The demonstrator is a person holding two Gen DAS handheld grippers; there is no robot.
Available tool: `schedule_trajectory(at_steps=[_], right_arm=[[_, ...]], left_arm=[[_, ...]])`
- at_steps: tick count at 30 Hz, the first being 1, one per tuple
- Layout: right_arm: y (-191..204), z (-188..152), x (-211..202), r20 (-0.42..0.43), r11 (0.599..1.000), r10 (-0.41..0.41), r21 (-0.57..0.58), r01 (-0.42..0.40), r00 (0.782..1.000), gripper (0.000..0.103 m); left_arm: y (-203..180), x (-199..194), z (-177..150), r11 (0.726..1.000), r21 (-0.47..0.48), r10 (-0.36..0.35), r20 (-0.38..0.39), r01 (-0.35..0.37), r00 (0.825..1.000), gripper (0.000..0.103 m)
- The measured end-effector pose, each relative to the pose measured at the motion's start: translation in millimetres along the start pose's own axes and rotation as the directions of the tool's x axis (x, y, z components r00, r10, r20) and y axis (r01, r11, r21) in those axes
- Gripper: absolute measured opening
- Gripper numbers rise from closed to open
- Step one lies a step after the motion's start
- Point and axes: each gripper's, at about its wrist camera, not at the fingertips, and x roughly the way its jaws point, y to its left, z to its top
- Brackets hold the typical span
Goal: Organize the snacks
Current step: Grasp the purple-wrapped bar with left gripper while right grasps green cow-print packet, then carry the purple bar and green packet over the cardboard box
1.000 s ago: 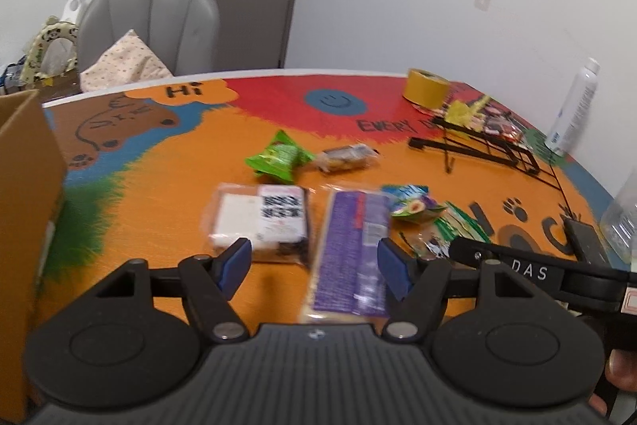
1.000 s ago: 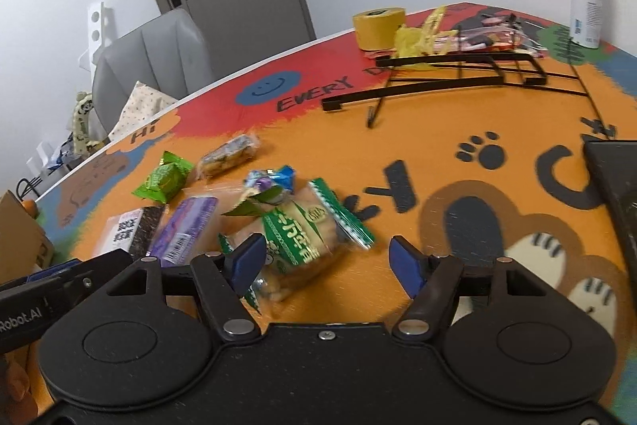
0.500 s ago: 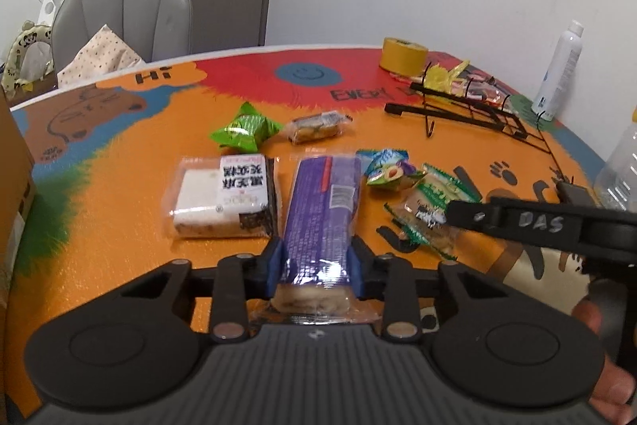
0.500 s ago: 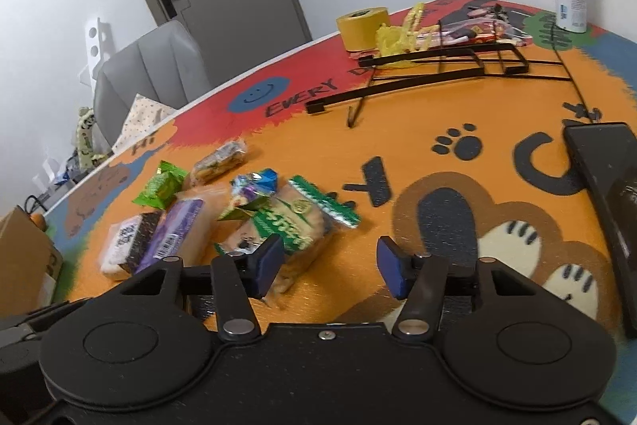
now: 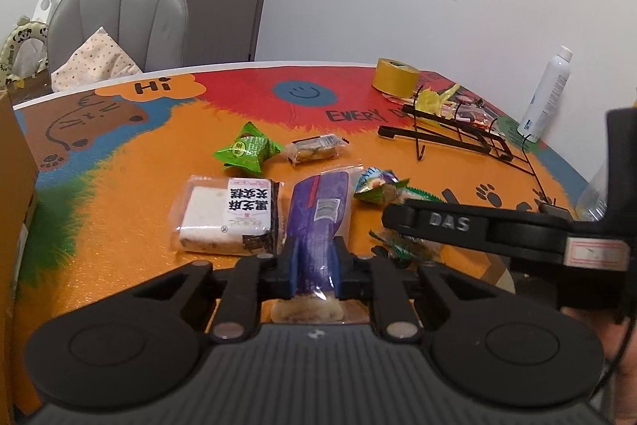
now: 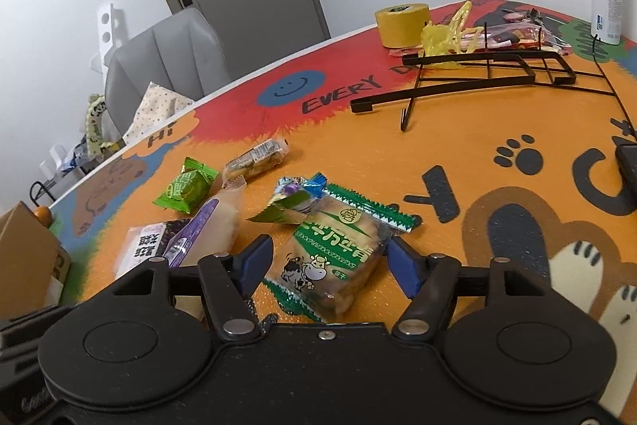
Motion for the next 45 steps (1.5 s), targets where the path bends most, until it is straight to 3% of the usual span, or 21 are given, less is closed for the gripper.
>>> schedule_trajectory(at_steps=[4,9,11,13,18,20,22,26,30,35,41,45], right_arm=[[5,-2,2,0.009,0.999,-0.033,-0.037,0.033,0.999,0.064],[-2,-4,-5,0.001,0.999,-0.018,-0.038,0.018,1.0,0.05],[-6,-5,-9,-0.003,0.999,-0.015,-0.038,0.015,1.0,0.047],[-9,-7,-13,-0.007,0.999,-0.017,-0.039,0.016,1.0,0.047],[-20,-7,-21,-0.018,0.999,-0.03,-0.028,0.029,0.999,0.05],[-22,-7,-23,-0.016,0.999,-0.045,-0.021,0.044,0.999,0.063],[-20,-6,-23,-0.002,0.998,-0.05,-0.031,0.05,0.999,0.067],[-14,-5,-15,-0.007,0.998,-0.042,-0.044,0.042,0.999,0.068],[-4,-9,-7,0.004,0.99,-0.089,-0.111,0.088,0.996,0.068],[-4,-8,-10,-0.004,0.981,-0.13,-0.142,0.128,0.991,0.048],[-16,-8,-23,-0.025,0.998,-0.044,-0.055,0.042,0.999,0.046],[-11,-6,-35,0.007,0.998,-0.024,-0.05,0.024,1.0,0.046]], left_arm=[[6,3,1,0.999,-0.033,-0.016,-0.014,0.016,1.0,0.018],[5,6,1,0.999,-0.049,0.002,-0.016,-0.002,1.0,0.021],[2,10,-1,0.999,-0.041,0.024,-0.021,-0.025,0.999,0.036],[-1,15,-3,0.999,-0.025,0.039,-0.035,-0.04,0.999,0.044],[-7,23,-9,0.998,0.002,0.062,-0.048,-0.062,0.997,0.054],[-9,24,-10,0.998,0.007,0.068,-0.044,-0.068,0.997,0.054],[-8,24,-11,0.998,0.014,0.069,-0.039,-0.069,0.997,0.052],[-8,27,-11,0.997,0.042,0.073,-0.029,-0.072,0.997,0.041],[-1,28,-7,0.998,0.015,0.06,-0.033,-0.059,0.998,0.033],[-4,23,-9,0.998,0.002,0.064,-0.017,-0.064,0.998,0.03],[-10,7,-7,0.999,0.007,0.047,0.005,-0.047,0.999,0.03],[-11,-9,-3,0.999,0.009,0.048,0.033,-0.048,0.998,0.03]])
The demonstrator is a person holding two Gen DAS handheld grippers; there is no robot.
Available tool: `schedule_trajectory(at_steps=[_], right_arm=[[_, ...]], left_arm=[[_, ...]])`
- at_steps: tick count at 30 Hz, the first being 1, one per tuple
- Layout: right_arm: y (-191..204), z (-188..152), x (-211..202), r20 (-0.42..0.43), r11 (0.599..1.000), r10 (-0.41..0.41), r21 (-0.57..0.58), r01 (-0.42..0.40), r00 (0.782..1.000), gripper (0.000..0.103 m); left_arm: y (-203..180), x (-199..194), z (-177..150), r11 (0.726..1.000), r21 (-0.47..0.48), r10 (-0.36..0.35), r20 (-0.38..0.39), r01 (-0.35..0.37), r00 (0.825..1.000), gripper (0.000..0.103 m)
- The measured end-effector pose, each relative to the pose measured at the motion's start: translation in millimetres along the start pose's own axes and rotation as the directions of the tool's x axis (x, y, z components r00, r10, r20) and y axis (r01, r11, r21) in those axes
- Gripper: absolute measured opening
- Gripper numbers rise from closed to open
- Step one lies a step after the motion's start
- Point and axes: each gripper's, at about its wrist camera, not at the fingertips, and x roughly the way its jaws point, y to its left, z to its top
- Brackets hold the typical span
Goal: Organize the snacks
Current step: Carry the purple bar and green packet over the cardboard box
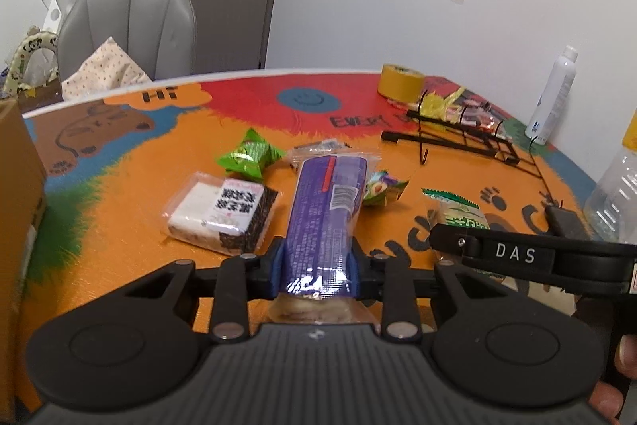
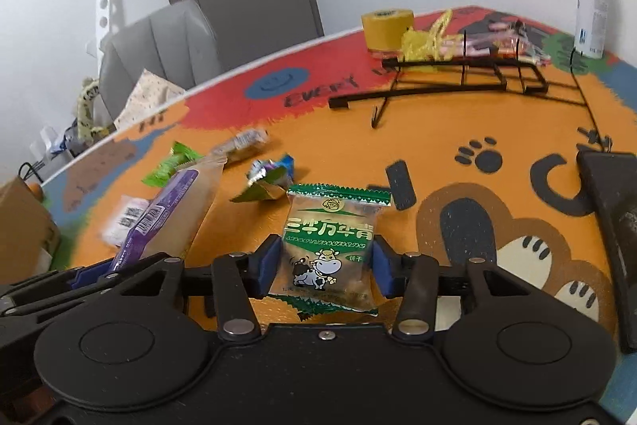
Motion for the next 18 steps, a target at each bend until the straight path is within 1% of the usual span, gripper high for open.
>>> schedule_trajectory(at_steps=[7,18], right_arm=[[13,3,-18,0.036,0.999,0.036,-0.006,-0.036,0.999,0.046],[60,1,-45,0.095,0.993,0.096,-0.081,-0.088,0.991,0.046]], left_arm=[[10,-28,4,1.0,-0.017,0.025,0.049,-0.024,0.998,0.03],[47,-75,3,0.996,-0.071,0.06,0.121,-0.051,0.991,0.03]])
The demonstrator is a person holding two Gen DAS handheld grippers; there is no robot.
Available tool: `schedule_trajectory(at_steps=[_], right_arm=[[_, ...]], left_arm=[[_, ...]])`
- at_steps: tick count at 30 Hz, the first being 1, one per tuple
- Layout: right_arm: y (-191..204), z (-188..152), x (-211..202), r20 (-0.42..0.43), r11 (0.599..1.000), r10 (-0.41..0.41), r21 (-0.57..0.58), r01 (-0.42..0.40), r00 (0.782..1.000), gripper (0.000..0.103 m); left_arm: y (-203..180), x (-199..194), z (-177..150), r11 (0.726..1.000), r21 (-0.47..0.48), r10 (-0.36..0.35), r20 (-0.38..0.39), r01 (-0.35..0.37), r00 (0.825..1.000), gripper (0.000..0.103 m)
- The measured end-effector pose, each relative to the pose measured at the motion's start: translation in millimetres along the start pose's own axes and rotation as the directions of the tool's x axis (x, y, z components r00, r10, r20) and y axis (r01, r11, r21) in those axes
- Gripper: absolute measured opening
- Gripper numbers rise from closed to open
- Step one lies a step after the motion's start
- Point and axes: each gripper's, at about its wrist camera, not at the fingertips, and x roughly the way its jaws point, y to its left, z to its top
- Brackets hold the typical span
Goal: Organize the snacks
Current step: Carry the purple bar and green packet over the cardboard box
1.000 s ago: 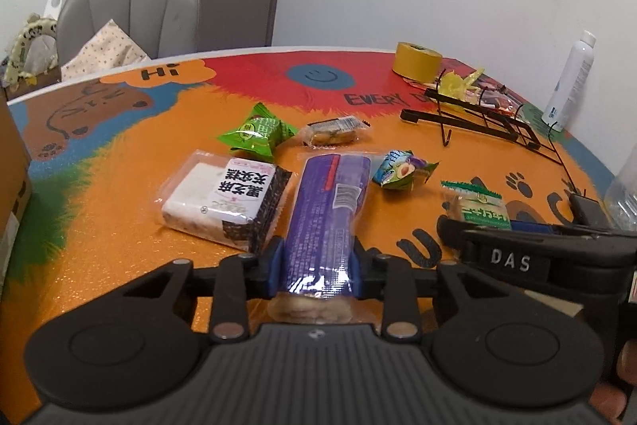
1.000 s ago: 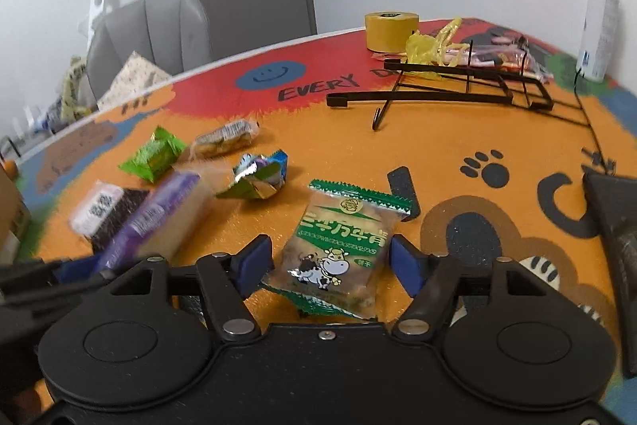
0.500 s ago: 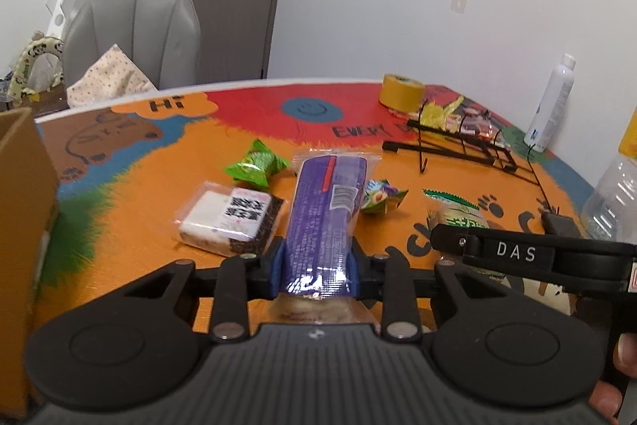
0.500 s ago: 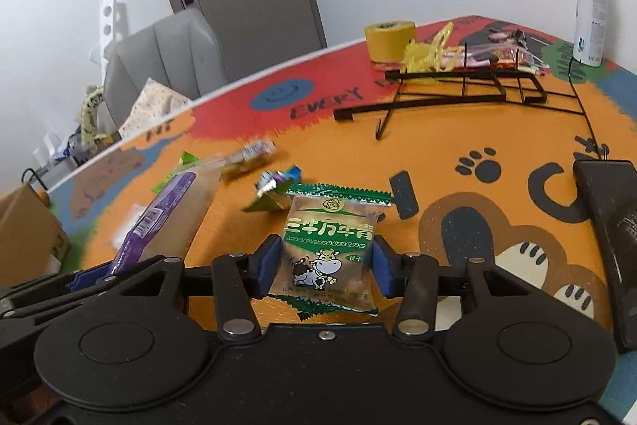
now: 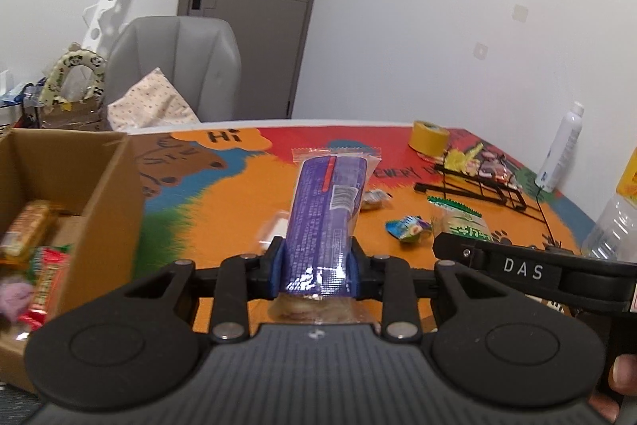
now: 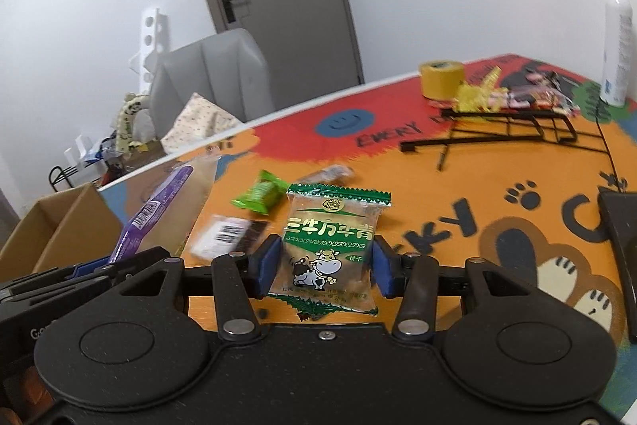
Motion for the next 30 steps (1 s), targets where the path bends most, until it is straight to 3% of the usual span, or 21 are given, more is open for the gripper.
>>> schedule_trajectory(at_steps=[20,30], right_arm=[[103,-2,-10,0.017,0.99,0.089,-0.11,-0.086,0.996,0.046],[152,3,-6,0.018,0.979,0.131,-0.161,-0.126,0.991,0.046]], left_arm=[[111,-66,4,0.986,-0.151,0.09,0.108,-0.073,0.99,0.03],[155,-79,10,0.972,-0.216,0.128,0.138,-0.096,0.982,0.03]])
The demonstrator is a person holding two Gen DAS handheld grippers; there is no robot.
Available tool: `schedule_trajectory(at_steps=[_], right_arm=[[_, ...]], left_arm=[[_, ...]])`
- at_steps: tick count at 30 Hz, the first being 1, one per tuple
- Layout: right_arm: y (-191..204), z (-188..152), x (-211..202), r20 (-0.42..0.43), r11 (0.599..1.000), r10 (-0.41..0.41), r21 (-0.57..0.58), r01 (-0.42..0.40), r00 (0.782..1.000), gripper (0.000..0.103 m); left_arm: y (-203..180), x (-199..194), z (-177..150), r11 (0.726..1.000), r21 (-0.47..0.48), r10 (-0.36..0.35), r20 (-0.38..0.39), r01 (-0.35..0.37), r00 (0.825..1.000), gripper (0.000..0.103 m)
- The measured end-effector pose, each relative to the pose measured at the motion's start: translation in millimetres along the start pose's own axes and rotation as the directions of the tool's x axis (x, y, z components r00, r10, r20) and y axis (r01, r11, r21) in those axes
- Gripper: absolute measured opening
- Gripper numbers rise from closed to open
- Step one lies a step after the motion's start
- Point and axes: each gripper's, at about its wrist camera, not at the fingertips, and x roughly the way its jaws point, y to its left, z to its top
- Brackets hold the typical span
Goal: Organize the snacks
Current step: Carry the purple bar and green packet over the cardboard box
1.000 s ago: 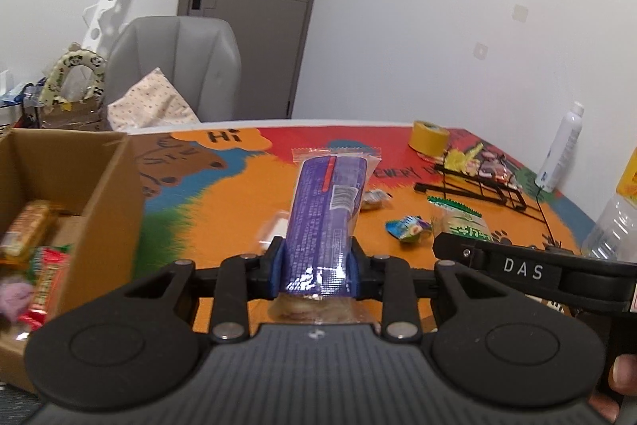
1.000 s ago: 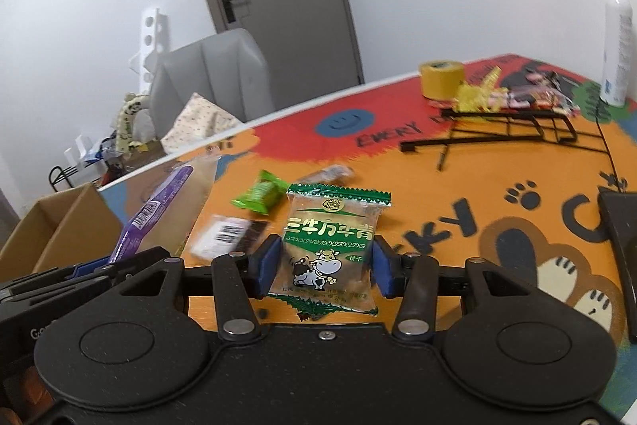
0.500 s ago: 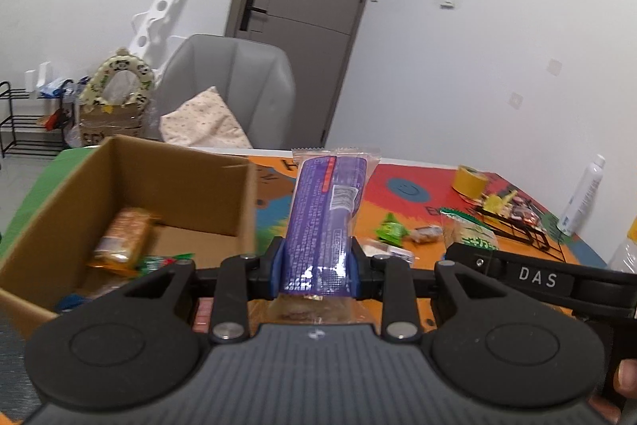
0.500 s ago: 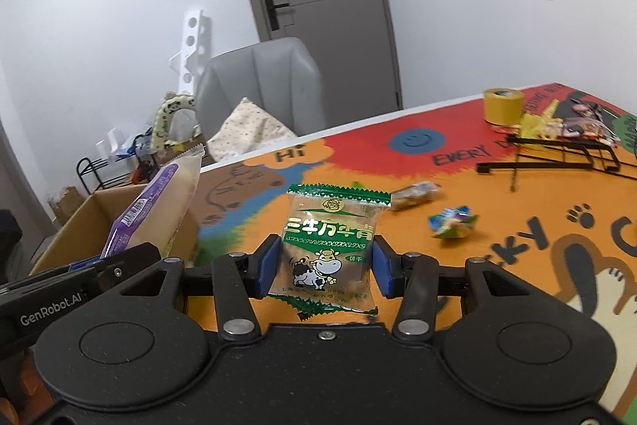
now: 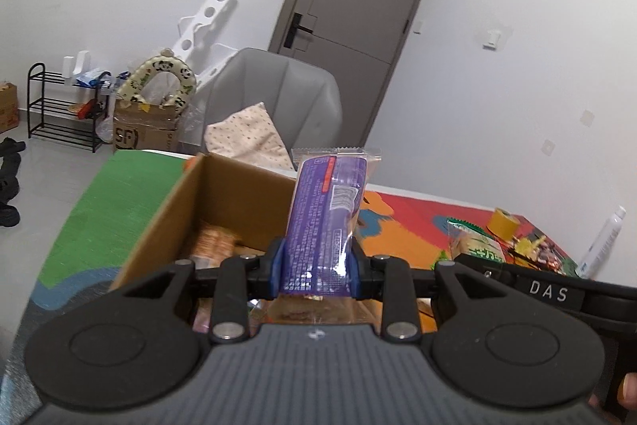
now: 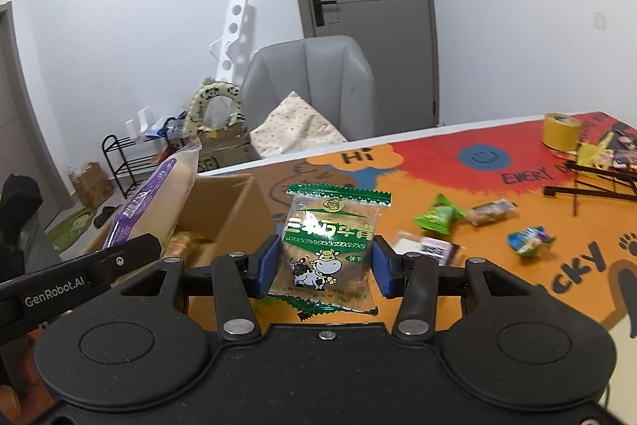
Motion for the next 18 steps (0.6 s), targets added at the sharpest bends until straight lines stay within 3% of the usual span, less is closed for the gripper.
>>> schedule_trajectory(at_steps=[18], right_arm=[[55,19,42,-0.031,0.995,0.087,-0.041,-0.088,0.996,0.046]], left_arm=[[44,18,14,0.997,-0.041,0.064,-0.011,-0.065,0.998,0.025]])
